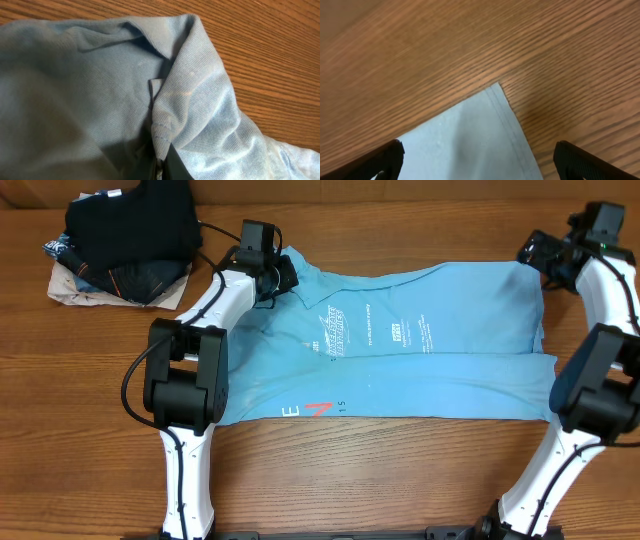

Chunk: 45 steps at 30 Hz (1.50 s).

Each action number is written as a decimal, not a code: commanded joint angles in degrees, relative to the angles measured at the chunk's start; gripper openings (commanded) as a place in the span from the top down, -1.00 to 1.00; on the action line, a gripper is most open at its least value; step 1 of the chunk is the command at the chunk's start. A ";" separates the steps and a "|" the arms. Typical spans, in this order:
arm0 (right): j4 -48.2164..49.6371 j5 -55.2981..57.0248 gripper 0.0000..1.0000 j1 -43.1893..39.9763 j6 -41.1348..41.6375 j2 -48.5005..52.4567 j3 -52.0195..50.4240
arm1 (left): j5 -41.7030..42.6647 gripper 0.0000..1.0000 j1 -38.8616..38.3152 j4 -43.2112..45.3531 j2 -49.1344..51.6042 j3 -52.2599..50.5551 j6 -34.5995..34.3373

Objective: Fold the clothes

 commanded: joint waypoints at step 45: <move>4.72 8.90 -0.99 3.23 1.92 14.43 6.49 | 0.74 0.92 -1.53 -1.07 0.63 0.85 -0.35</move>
